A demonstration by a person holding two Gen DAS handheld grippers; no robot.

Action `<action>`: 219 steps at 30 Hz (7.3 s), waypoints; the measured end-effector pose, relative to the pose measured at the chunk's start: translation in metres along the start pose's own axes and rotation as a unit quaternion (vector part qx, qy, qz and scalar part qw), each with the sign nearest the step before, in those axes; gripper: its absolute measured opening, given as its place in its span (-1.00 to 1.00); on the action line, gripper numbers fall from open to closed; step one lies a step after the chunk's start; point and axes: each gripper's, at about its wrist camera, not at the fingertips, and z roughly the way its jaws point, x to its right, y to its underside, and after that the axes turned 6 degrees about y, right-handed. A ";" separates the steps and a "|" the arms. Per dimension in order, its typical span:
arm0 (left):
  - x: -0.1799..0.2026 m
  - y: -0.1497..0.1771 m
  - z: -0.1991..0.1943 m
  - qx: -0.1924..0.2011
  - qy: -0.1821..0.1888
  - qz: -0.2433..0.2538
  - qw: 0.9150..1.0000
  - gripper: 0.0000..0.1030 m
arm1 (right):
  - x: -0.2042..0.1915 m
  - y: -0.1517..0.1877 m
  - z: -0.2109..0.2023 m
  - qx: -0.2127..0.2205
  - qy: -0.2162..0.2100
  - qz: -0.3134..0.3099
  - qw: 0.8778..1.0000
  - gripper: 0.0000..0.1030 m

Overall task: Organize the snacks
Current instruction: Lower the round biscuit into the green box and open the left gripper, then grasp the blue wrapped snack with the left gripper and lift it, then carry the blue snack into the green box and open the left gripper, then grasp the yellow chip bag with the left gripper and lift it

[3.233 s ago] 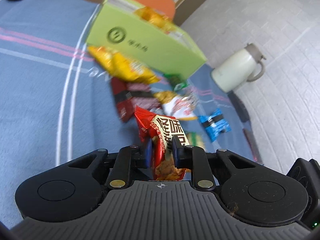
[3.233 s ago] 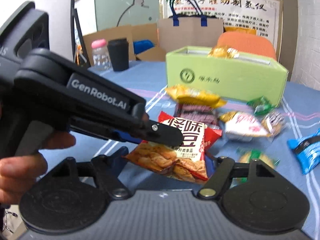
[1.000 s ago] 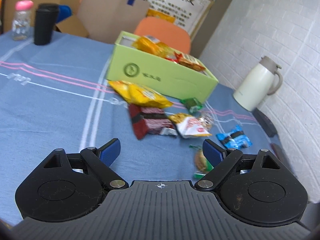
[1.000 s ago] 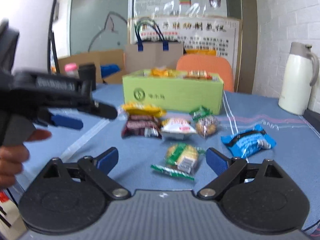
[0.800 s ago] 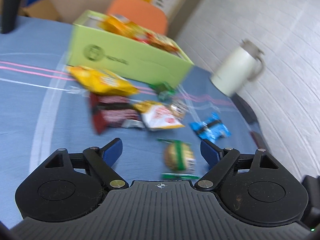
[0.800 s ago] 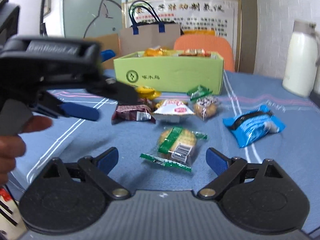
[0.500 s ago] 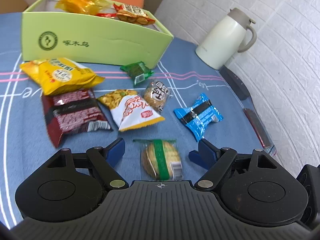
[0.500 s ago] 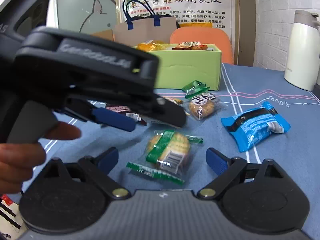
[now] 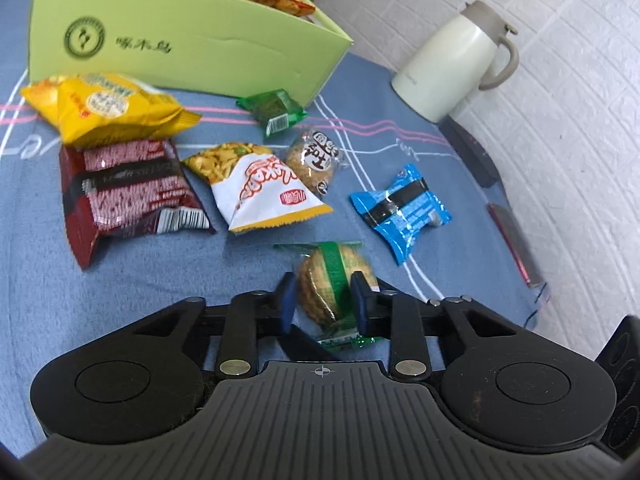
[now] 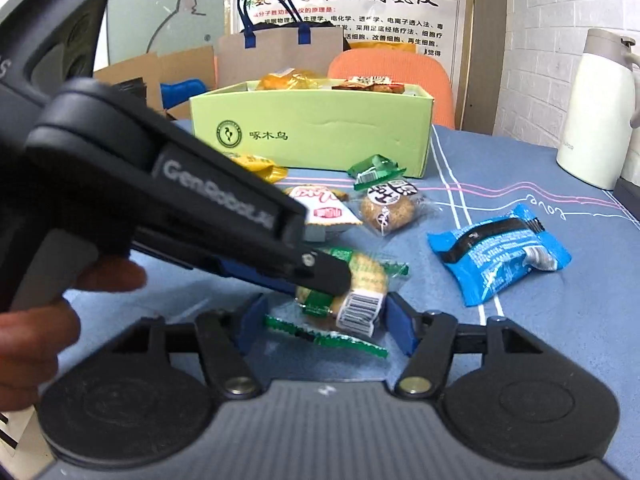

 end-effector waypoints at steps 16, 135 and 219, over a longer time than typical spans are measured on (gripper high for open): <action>0.033 -0.049 -0.051 0.093 0.028 0.013 0.995 -0.98 | -0.005 -0.069 -0.020 0.101 0.008 -0.066 0.993 0.26; -0.102 -0.214 -0.018 0.163 -0.135 0.021 0.977 -0.41 | -0.037 -0.251 0.221 0.057 -0.131 -0.182 0.973 0.58; -0.066 0.065 -0.121 0.114 -0.088 -0.081 0.986 -0.65 | -0.114 -0.004 -0.003 0.009 -0.177 -0.126 0.976 0.61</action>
